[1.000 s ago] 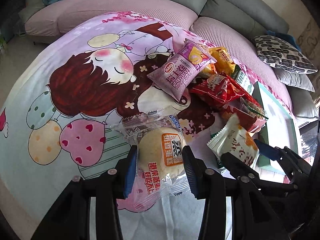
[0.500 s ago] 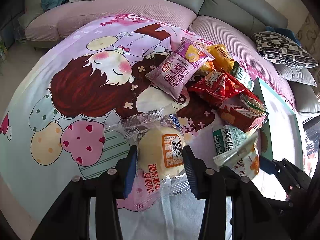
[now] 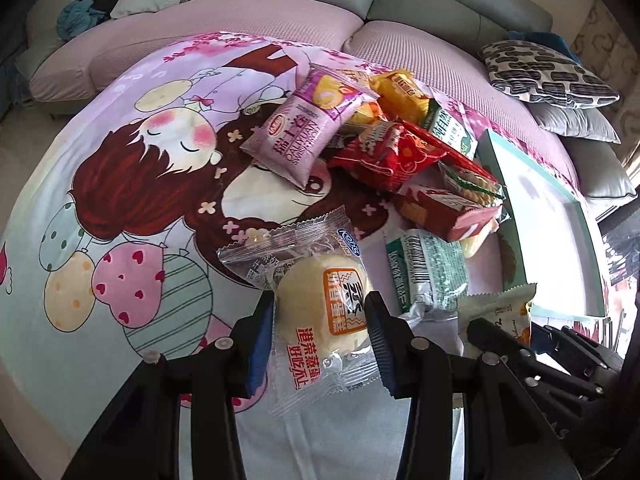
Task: Organize snacks
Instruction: 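Grasp the wrapped round bun with the left tool while the right tool grasps a white pastry packet, then carry the bun and pastry packet into the teal tray and open both tools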
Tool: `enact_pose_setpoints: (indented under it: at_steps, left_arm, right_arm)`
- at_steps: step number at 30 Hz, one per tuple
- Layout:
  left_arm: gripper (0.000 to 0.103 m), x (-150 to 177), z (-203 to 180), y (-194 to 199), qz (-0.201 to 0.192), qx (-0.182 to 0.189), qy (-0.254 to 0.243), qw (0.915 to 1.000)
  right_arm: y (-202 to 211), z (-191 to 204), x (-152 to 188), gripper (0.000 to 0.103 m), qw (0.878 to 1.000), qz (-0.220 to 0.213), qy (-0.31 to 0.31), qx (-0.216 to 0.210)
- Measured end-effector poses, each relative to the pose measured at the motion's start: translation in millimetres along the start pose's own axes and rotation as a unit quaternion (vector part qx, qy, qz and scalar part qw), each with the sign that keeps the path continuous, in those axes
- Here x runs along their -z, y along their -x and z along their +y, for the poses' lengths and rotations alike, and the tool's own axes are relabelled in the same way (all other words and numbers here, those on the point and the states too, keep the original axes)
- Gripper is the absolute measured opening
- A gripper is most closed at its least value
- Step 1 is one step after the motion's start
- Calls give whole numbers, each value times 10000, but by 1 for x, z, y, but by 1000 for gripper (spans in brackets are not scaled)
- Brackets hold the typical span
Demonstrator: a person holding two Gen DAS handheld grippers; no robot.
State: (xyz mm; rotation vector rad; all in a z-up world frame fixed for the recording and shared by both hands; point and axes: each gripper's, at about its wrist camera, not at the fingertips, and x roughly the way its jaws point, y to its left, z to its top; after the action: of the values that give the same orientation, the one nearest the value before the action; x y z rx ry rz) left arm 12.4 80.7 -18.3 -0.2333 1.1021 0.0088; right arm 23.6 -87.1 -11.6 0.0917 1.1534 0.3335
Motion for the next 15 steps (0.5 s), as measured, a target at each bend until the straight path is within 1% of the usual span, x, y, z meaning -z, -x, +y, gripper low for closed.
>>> enact_pose_setpoints:
  at_steps: [4,7,8,15]
  left_arm:
    - [46,1,-4,1,0,-13,-24,10000]
    - [46,2,-5,1,-6,-23,-22,10000]
    - [46,2,-5,1,-5,-24,-24,10000]
    - [46,2,-10,3,-35,-27,-37,10000]
  right_arm:
    - [8,-5,-1,32,9998,-113,-47,-162]
    - [14,-8,-3,24,9995,-209,-64,-236]
    - [14,-7,-3,20,9994,-231,-64,-240]
    - [24,-9,-4,19,9990,-358,-95,-257]
